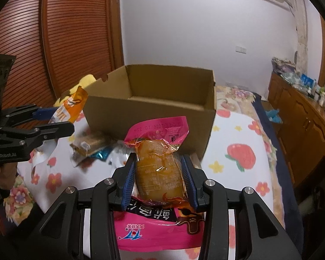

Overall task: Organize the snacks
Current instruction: 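Carry the pink snack into the box and open the right tool while the left tool carries the orange pouch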

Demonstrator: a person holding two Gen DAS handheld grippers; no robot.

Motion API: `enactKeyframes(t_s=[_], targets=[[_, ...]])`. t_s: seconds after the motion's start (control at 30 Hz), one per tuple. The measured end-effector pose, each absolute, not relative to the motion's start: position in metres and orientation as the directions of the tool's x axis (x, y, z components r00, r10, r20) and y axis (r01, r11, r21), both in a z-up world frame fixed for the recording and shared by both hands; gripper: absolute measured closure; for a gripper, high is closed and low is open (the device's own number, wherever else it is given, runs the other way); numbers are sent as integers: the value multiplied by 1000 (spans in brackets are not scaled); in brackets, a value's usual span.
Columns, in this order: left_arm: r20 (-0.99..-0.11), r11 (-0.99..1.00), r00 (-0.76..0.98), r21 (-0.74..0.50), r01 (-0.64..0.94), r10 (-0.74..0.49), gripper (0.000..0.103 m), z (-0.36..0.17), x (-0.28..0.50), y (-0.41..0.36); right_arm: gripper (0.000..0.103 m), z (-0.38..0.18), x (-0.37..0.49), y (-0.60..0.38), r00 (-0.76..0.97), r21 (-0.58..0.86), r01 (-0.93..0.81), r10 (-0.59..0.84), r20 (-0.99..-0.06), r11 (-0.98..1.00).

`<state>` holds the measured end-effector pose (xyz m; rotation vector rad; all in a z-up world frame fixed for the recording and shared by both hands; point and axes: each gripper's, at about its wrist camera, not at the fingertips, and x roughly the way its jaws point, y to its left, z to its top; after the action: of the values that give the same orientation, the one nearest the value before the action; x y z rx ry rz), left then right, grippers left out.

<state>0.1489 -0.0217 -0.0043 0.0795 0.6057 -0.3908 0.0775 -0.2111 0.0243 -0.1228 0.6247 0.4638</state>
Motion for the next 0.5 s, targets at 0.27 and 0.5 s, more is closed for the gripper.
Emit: enactKeyframes(t_s=[0.27, 0.5], targets=[[-554, 932, 771, -27, 362, -315, 50, 14, 174, -8, 62, 47, 112, -195, 716, 29, -476, 407, -567, 879], [-545, 936, 782, -18, 351, -303, 50, 30, 204, -2, 62, 65, 149, -179, 713, 16, -507, 430, -554, 862]])
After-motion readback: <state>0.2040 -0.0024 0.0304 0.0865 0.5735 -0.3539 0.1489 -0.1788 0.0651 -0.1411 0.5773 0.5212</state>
